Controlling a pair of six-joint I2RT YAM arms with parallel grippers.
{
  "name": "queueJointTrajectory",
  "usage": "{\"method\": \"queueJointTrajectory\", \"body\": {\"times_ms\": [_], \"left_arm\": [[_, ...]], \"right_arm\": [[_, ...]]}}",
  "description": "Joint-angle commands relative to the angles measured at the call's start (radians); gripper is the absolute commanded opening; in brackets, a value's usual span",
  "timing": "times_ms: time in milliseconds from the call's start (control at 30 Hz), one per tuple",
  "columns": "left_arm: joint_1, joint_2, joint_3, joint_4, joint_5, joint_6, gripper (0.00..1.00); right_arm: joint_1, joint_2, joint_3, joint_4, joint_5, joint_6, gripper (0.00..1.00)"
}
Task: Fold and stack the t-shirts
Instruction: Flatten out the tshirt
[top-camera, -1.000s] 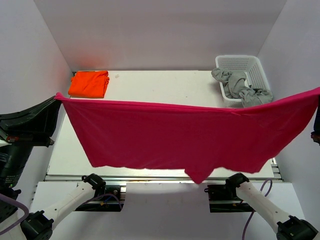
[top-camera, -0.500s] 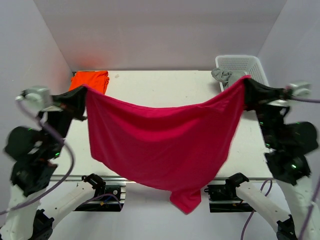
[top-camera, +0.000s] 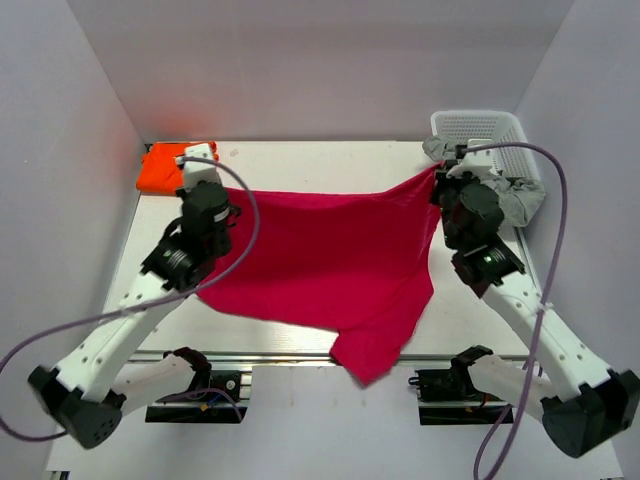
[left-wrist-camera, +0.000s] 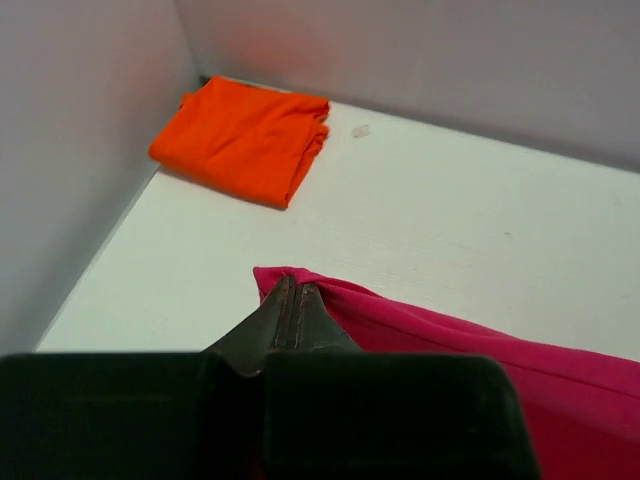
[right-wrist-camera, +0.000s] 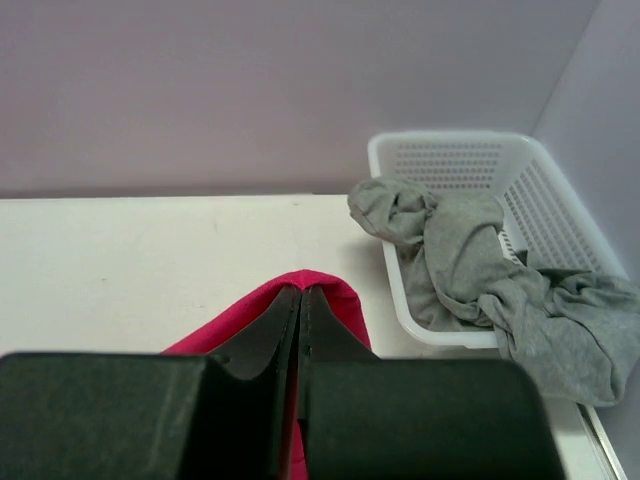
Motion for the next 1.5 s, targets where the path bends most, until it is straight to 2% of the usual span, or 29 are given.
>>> {"method": "queueJointTrajectory", "body": {"times_ms": [0, 100, 333, 633, 767, 967, 1000, 1033, 1067, 1100, 1133, 1167, 1200, 1233, 1267, 1333, 1467], "left_arm": [[0.014, 0.076, 0.012, 0.033, -0.144, -0.051, 0.00], [0.037, 0.170, 0.024, 0.077, -0.144, -0.042, 0.00], [0.155, 0.371, 0.095, 0.134, -0.021, -0.033, 0.00], [0.312, 0.667, 0.303, 0.190, 0.194, 0.002, 0.00], [0.336, 0.816, 0.379, 0.252, 0.231, 0.062, 0.00], [0.389, 1.067, 0.556, 0.285, 0.269, 0.071, 0.00], [0.403, 1.106, 0.590, 0.285, 0.269, 0.071, 0.05], [0.412, 1.147, 0.679, 0.257, 0.280, 0.062, 0.15], [0.426, 1.236, 0.730, 0.236, 0.280, 0.050, 0.28], [0.426, 1.276, 0.788, 0.208, 0.289, 0.050, 0.36], [0.437, 1.314, 0.904, 0.146, 0.313, 0.032, 0.67], [0.446, 1.345, 0.954, 0.121, 0.329, 0.031, 0.93], [0.446, 1.370, 0.997, 0.099, 0.347, 0.031, 1.00], [0.446, 1.385, 1.056, 0.066, 0.391, 0.021, 1.00], [0.446, 1.385, 1.057, 0.065, 0.416, 0.021, 1.00], [0.446, 1.344, 0.975, 0.114, 0.491, 0.045, 1.00], [0.446, 1.198, 0.793, 0.186, 0.576, 0.036, 1.00]], "right_arm": [[-0.008, 0.080, 0.042, 0.132, 0.136, -0.004, 0.00], [-0.011, 0.177, 0.088, 0.143, 0.168, -0.010, 0.00], [-0.034, 0.370, 0.176, 0.141, 0.202, -0.009, 0.00], [-0.070, 0.591, 0.355, 0.108, 0.162, -0.004, 0.00], [-0.092, 0.738, 0.427, 0.105, 0.134, -0.007, 0.00], [-0.124, 0.951, 0.654, 0.062, 0.039, 0.001, 0.00], [-0.129, 1.038, 0.683, 0.062, 0.024, -0.003, 0.00], [-0.136, 1.071, 0.712, 0.063, -0.029, -0.009, 0.00], [-0.141, 1.105, 0.827, 0.036, -0.042, -0.021, 0.01], [-0.146, 1.204, 0.869, 0.026, -0.056, -0.030, 0.16], [-0.147, 1.235, 1.019, -0.039, -0.091, -0.048, 0.26], [-0.147, 1.261, 1.074, -0.075, -0.097, -0.053, 0.35], [-0.149, 1.321, 1.122, -0.140, -0.105, -0.059, 0.59], [-0.149, 1.352, 1.166, -0.180, -0.142, -0.064, 0.72], [-0.149, 1.354, 1.221, -0.225, -0.153, -0.065, 0.79], [-0.147, 1.278, 1.190, -0.230, -0.224, -0.053, 0.90], [-0.141, 1.105, 0.889, -0.231, -0.341, -0.009, 0.90]]}}
